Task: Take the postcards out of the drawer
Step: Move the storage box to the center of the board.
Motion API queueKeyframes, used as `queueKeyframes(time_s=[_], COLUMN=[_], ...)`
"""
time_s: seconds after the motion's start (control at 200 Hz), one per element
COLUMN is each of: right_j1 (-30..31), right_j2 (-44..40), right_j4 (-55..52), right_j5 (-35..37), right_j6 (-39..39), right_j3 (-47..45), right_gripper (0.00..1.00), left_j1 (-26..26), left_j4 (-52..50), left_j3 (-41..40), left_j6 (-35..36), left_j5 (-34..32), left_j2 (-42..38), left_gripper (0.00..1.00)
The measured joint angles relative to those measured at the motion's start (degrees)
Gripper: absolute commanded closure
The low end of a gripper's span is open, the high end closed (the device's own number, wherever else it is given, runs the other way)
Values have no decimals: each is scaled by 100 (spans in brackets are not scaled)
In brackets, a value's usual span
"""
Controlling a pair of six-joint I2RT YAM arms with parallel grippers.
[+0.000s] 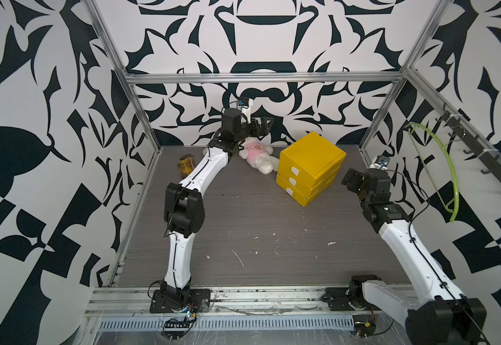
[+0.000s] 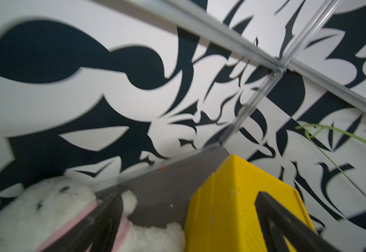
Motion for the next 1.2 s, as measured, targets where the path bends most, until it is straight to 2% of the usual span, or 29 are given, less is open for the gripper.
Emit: queueKeyframes(time_s=[0.09,0.18,0.365,0.555,0.845,0.975,1.2], right_j1=[-127,-308,-859,-1016,-1005,-1005,-962], right_j2=[356,800,1659,2352,2717,2717,2848], right_j4=[-37,-13,341,693,1119,1283,1486], right_j5=[-404,-887,-2039,-2697,-3329,-3497,-3748], right_j6=[114,284,844,1209,1515,1582,1650], right_j3=[470,887,1276,1375,1375,1375,1377], right_gripper=[0,0,1,2,5,8,9], left_j1=[0,0,-39,-160,-424,-494,-533], left_j4=[-498,-717,-748,-664,-579,-597,-605], left_j3=[1349,1801,1449,1384,1314,1191,433], left_j6=[-330,-691,-1403,-1845,-2072,-2063,-2039], left_j5=[634,1117,1888,2505,2903,2968,3060], left_j2=[903,1357,1504,1515,1515,1513,1419], left_gripper=[0,0,0,0,0,4,9])
